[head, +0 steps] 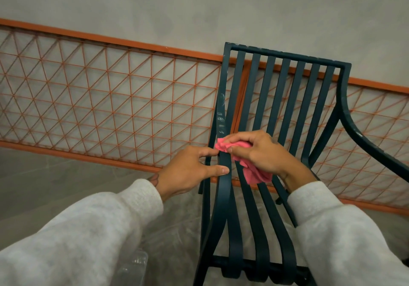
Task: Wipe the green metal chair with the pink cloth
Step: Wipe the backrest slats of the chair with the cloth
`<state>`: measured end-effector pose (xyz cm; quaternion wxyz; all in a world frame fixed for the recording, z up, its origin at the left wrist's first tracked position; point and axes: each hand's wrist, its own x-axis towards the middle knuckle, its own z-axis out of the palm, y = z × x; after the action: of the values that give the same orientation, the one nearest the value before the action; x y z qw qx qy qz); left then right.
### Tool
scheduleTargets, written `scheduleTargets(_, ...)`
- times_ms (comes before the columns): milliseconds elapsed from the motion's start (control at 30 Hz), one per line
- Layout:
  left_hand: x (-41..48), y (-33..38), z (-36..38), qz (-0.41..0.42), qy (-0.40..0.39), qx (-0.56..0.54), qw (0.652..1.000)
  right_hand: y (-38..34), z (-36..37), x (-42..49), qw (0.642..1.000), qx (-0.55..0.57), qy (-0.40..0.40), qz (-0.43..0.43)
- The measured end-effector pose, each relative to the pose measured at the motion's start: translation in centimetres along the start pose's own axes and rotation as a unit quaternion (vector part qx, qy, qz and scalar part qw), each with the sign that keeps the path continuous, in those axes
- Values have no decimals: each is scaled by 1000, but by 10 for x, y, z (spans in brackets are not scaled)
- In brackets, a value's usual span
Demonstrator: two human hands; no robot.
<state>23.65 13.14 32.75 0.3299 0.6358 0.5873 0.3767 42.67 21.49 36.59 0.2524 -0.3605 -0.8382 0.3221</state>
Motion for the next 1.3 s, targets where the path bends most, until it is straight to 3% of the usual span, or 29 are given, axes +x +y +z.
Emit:
scheduleTargets(100,0,-1,0,7,-3,6,1000,2,-7,-3,1000,3,-14,2)
scheduleTargets(267,0,-1,-1,3,-3,7,1000,4,4,10,996,-39,74,33)
scheduleTargets(500,-2,1,0,1,-2,2,1000,-1,-1,-8,1000,16,-11,-10)
scheduleTargets(667,-2,2,-2,0,-7,4,1000,5,9,9,993,-61,102,20)
scheduleTargets(767,-2,3,-2,3,-3,12,1000,-2,20,13,992,-71,106,0)
scheduleTargets(933,-4,3,-2,7,-2,11,1000,3,12,-2,998,-7,58,2)
scheduleTargets(1100,-3,1,-2,10,-6,1,1000,9,22,6,985,0,169,33)
scheduleTargets(1233,-2,-1,-1,7,-6,-6,1000,7,30,0,988,29,149,24)
scheduleTargets(1300,-1,-1,0,9,-10,-15,1000,10,34,-12,983,100,151,26)
